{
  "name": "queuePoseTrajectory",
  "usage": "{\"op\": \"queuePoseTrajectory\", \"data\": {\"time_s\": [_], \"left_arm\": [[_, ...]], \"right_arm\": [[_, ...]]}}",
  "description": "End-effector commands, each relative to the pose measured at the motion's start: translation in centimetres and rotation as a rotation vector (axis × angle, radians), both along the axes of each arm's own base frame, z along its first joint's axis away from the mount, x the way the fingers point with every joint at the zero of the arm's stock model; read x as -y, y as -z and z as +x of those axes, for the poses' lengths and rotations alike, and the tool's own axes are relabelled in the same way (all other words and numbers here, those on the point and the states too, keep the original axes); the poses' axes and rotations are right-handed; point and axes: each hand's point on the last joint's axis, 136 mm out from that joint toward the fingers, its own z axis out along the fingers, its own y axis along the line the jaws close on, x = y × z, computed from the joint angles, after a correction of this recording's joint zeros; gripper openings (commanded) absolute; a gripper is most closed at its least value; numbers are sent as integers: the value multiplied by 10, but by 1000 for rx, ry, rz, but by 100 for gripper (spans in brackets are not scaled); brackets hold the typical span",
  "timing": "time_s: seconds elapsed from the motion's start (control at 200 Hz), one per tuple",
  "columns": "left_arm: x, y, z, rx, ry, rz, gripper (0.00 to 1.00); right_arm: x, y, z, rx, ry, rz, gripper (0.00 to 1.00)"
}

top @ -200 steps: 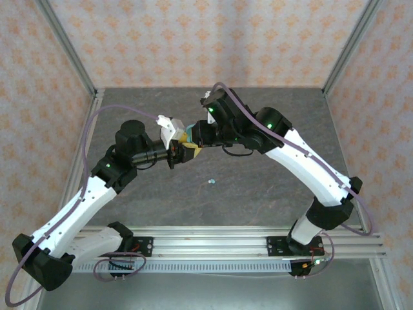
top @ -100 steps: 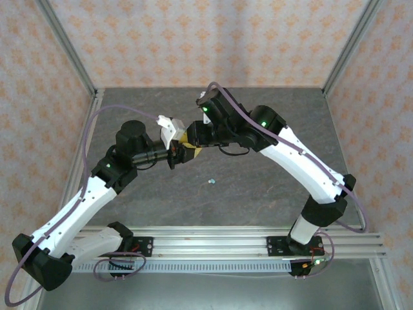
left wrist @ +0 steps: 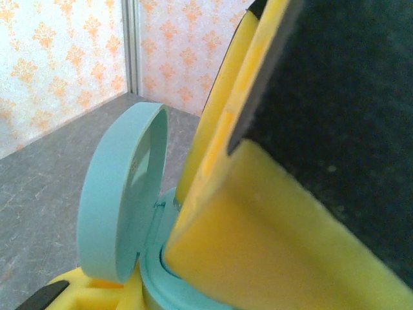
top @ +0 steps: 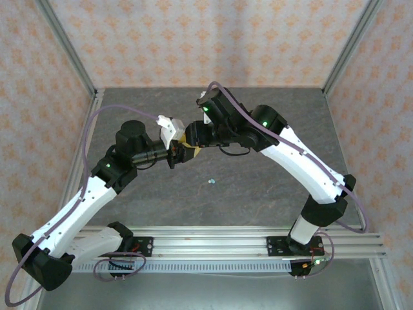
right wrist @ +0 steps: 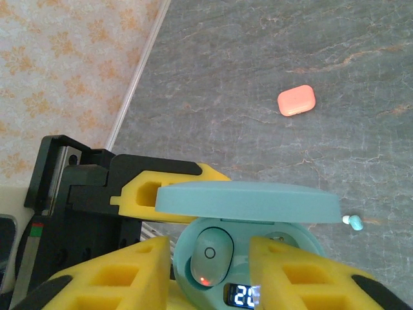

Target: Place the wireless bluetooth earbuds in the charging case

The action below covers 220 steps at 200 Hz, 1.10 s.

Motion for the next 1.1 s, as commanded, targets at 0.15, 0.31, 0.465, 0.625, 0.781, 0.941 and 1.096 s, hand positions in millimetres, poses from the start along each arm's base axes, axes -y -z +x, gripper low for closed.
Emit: {"op": "queuePoseTrajectory", "data": {"time_s": [0.15,0.31,0.465,0.625,0.781,0.941,1.096], "left_arm": [[-4,-20,-4,87,-13,-24,0],[-7,-18,-3,80,-34,-22,0],[-8,-15,-4,65,-43,-31,0],[-12,-14,-6,68,-59,-40,0],[-15,-13,-10,69,-67,-40,0],[-20,-12,-14,75,-80,-29,0],[-22,-12,-16,79,-85,-29,0]], "right_arm": [[26,-52,-9,132,22,109,40],[63,-59,-4,182,108,111,41],[104,-50,2,175,225,95,41],[137,-5,13,72,341,58,41],[139,54,23,-86,382,90,40],[127,119,32,-233,392,106,39],[110,180,33,-374,393,111,37]]}}
